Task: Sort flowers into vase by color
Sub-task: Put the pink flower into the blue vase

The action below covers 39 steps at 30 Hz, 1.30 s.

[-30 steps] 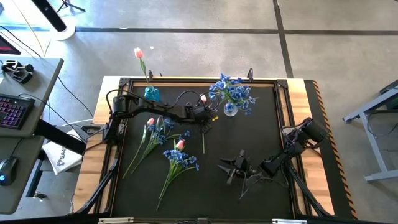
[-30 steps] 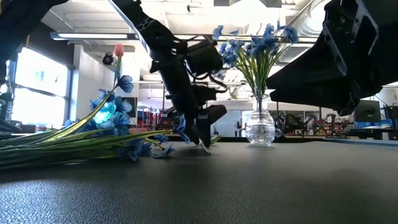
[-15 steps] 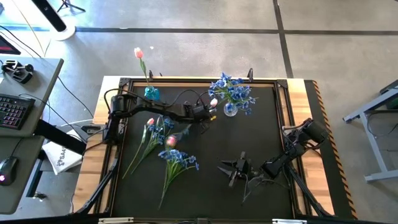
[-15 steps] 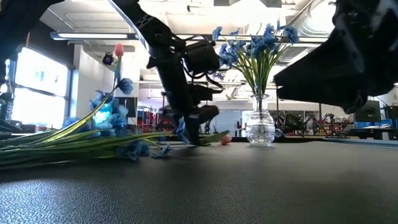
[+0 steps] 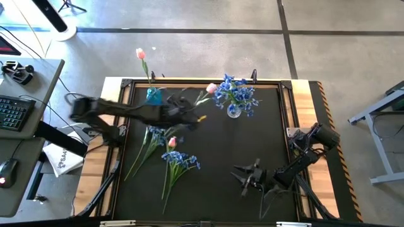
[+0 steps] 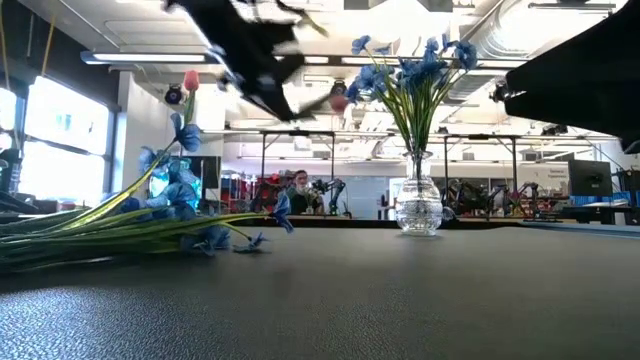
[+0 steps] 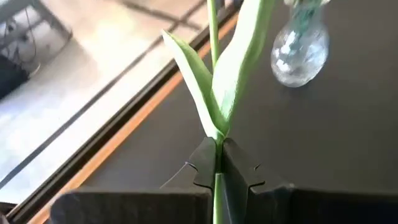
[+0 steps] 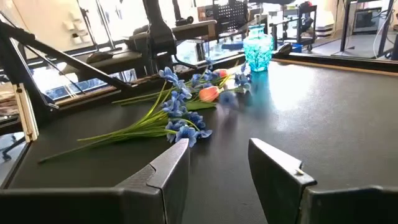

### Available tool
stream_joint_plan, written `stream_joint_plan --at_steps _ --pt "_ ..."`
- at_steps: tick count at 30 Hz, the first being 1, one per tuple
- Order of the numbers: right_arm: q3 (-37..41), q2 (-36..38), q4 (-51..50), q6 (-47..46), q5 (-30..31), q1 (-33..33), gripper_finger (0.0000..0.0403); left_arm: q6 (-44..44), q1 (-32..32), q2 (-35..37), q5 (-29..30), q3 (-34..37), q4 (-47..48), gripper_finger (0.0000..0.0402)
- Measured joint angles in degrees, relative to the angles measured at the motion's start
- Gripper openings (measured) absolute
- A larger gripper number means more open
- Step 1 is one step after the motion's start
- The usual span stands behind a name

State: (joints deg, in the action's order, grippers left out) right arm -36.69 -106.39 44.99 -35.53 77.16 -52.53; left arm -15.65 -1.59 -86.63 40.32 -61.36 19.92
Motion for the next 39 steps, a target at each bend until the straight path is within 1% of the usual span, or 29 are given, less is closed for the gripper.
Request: stream_joint_plan --at_steps 4,8,10,13,17,19,22,23,25,27,28,30,33,37,39 --pt "0.0 0.0 0.0 0.4 0.7 0.0 0.0161 2.1 2.4 12.1 1.4 9.3 -8.5 0.0001" --pt "0.0 0.0 0.0 1.1 0.7 0.7 0.0161 7.6 4.5 23.2 2.7 19.2 -20.5 0.0001" --pt "0.0 0.0 0.0 1.1 0.7 1.1 0.0161 11.0 5.2 28.6 2.9 24.0 -28.1 0.0" --pt "0.0 0.0 0.0 1.1 0.7 1.6 0.0161 19.0 5.5 35.9 2.8 31.0 -41.2 0.0" --pt "0.0 0.0 0.0 1.1 0.7 2.2 0.0161 32.9 4.3 43.3 -2.5 38.5 -58.2 0.0" --pt "0.0 0.0 0.0 1.1 0.7 2.4 0.0161 38.1 2.2 46.2 -3.6 40.9 -63.7 0.0" --pt "0.0 0.0 0.0 1.1 0.7 2.8 0.0161 41.2 -3.1 49.0 -4.3 42.8 -68.2 0.0" --pt "0.0 0.0 0.0 1.1 0.7 2.8 0.0161 41.3 -5.5 49.8 -5.7 43.1 -68.7 0.0" --pt "0.0 0.0 0.0 1.1 0.7 3.1 0.0161 40.4 -11.0 50.6 -10.9 43.3 -69.3 0.0" --pt "0.0 0.0 0.0 1.1 0.7 3.1 0.0161 38.1 -17.0 50.6 -17.7 43.3 -69.3 0.0" --pt "0.0 0.0 0.0 1.1 0.7 3.1 0.0161 36.6 -20.3 50.3 -20.2 43.3 -69.1 0.0" --pt "0.0 0.0 0.0 1.1 0.7 3.1 0.0161 32.9 -26.9 49.0 -22.9 43.3 -68.5 0.0" --pt "0.0 0.0 0.0 1.1 0.6 3.1 0.0161 26.0 -35.6 46.9 -25.1 43.4 -66.5 0.0" --pt "0.0 0.0 0.0 1.1 0.5 3.1 0.0161 20.7 -43.2 44.2 -33.0 43.4 -66.7 0.0" --pt "0.0 0.0 0.0 1.1 0.4 3.1 0.0161 20.4 -45.3 42.8 -35.1 43.4 -66.6 0.0"
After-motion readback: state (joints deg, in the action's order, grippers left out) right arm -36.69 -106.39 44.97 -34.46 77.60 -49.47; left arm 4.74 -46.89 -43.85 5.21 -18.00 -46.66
